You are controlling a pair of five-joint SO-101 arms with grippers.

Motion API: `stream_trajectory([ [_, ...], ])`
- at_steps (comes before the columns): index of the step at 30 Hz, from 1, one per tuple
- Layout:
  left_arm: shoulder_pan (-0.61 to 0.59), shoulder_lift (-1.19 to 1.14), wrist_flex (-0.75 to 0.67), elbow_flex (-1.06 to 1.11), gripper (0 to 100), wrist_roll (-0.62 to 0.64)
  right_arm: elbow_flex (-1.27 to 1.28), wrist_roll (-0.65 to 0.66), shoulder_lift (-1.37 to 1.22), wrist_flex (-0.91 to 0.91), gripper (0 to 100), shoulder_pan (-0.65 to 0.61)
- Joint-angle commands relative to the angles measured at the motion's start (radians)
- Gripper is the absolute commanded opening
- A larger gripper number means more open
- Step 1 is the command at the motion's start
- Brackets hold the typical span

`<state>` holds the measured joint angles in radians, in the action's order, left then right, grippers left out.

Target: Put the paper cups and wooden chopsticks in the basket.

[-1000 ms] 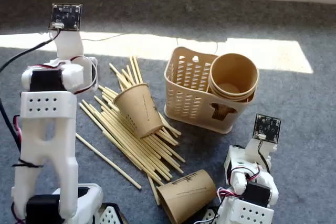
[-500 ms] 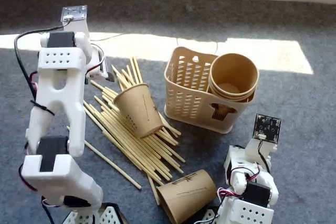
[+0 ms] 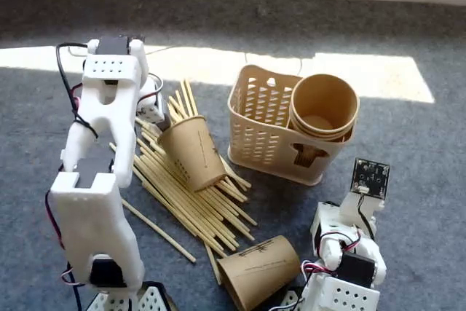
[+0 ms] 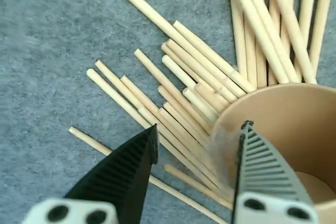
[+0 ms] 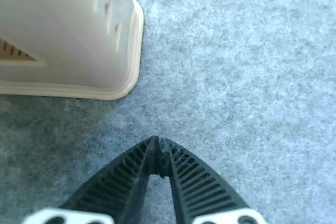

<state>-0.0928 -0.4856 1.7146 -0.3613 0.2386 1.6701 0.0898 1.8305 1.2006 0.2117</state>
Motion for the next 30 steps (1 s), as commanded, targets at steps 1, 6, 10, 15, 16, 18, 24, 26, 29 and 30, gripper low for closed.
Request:
stream_trajectory([
  [1, 0.058, 0.002, 0.011, -0.036, 25, 0.040, 0.108, -0.005, 0.007, -0.022, 1.9, 0.008],
  [6, 0.107, -0.001, 0.011, -0.035, 25, 0.046, 0.108, -0.005, 0.007, -0.022, 1.9, 0.008],
  [10, 0.128, -0.002, 0.009, -0.015, 25, 0.046, 0.108, -0.005, 0.007, -0.022, 1.9, 0.008],
  [15, 0.139, -0.001, 0.003, 0.047, 25, 0.040, 0.108, -0.005, 0.007, -0.022, 1.9, 0.008],
  [16, 0.139, -0.001, 0.003, 0.056, 25, 0.040, 0.108, -0.005, 0.007, -0.022, 1.9, 0.008],
  [18, 0.137, -0.001, 0.003, 0.070, 25, 0.040, 0.108, -0.005, 0.007, -0.022, 1.9, 0.008],
  [24, 0.147, -0.002, -0.012, 0.142, 25, 0.038, 0.108, -0.005, 0.007, -0.022, 1.9, 0.008],
  [26, 0.148, -0.002, -0.037, 0.173, 25, 0.040, 0.108, -0.005, 0.007, -0.022, 1.9, 0.010],
  [29, 0.150, -0.002, -0.066, 0.213, 24, 0.044, 0.108, -0.005, 0.007, -0.022, 1.9, 0.010],
  [30, 0.150, -0.002, -0.069, 0.219, 24, 0.044, 0.108, -0.005, 0.007, -0.022, 1.9, 0.010],
])
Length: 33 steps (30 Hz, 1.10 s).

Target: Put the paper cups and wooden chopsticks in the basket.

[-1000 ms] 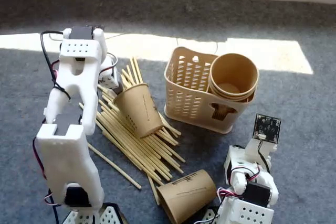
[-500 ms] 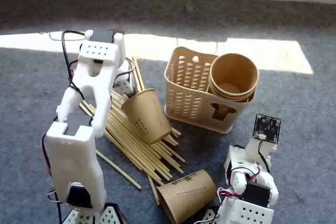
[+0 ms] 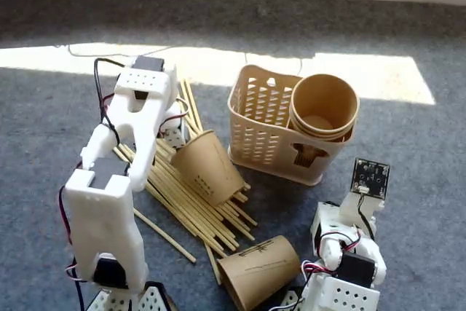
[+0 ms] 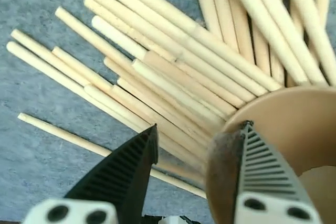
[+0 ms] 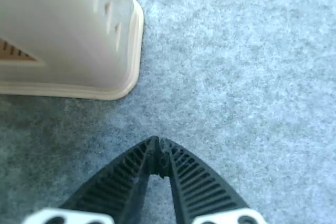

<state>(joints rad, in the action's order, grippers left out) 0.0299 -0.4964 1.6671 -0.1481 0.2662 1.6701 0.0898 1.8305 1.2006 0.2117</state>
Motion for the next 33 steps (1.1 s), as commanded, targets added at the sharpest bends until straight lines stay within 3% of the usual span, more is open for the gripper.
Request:
stream_trajectory([
  [1, 0.027, 0.008, -0.021, 0.010, 24, 0.017, 0.108, -0.005, 0.007, -0.022, 1.9, 0.010],
  [11, 0.027, 0.008, -0.021, 0.010, 10, 0.014, 0.108, -0.005, 0.007, -0.022, 1.9, 0.010],
  [33, 0.016, 0.058, -0.012, 0.016, 7, -0.025, 0.108, -0.005, 0.007, -0.022, 1.9, 0.010],
])
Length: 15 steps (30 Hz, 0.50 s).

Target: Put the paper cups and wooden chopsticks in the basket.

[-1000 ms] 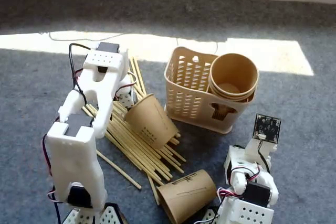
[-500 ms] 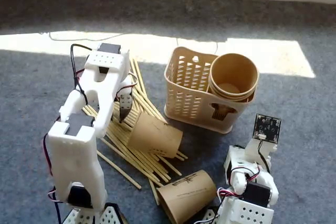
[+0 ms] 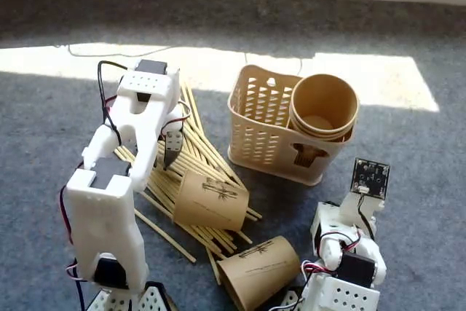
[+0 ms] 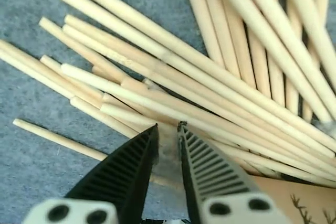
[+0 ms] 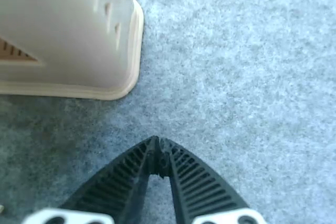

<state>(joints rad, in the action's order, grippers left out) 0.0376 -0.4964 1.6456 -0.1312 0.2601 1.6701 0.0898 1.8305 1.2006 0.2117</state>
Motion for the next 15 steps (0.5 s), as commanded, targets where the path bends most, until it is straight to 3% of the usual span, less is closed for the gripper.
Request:
stream_trajectory([
  [1, 0.005, 0.077, 0.009, 0.008, 7, -0.020, 0.108, -0.005, 0.007, -0.022, 1.9, 0.010],
  [9, -0.001, 0.335, 0.000, 0.156, 7, -0.086, 0.108, -0.005, 0.007, -0.022, 1.9, 0.010],
  [15, 0.001, 0.455, -0.025, 0.255, 7, -0.269, 0.108, -0.005, 0.007, -0.022, 1.9, 0.010],
])
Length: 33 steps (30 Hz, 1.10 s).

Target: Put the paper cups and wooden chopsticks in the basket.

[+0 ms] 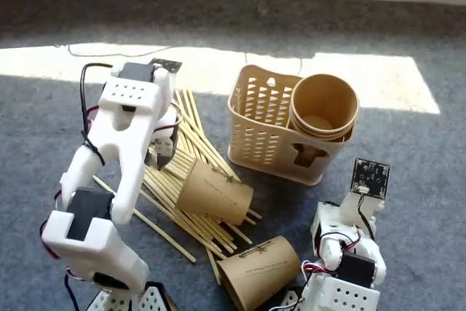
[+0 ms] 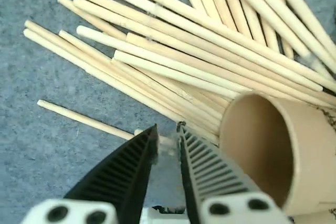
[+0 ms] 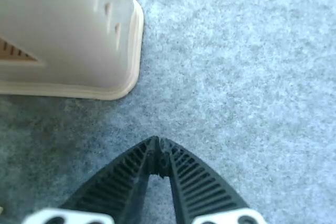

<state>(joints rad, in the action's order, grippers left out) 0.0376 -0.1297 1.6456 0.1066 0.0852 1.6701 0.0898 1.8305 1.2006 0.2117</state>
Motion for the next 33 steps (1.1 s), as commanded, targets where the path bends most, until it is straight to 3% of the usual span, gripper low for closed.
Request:
stream_trajectory([
  [1, -0.001, 0.102, -0.046, 0.038, 7, -0.129, 0.108, -0.005, 0.007, -0.022, 1.9, 0.010],
  [10, -0.001, 0.275, -0.227, 0.298, 7, -0.339, 0.108, -0.005, 0.007, -0.022, 1.9, 0.010],
  [22, -0.015, 0.631, -0.255, 0.424, 9, -0.288, 0.108, -0.005, 0.007, -0.022, 1.9, 0.010],
  [26, -0.013, 0.667, -0.196, 0.423, 20, -0.244, 0.108, -0.005, 0.007, -0.022, 1.9, 0.010],
  [28, 0.016, 0.668, -0.170, 0.423, 25, -0.224, 0.108, -0.005, 0.007, -0.022, 1.9, 0.010],
  [33, 0.128, 0.670, -0.097, 0.421, 23, -0.221, 0.108, -0.005, 0.007, -0.022, 1.9, 0.010],
])
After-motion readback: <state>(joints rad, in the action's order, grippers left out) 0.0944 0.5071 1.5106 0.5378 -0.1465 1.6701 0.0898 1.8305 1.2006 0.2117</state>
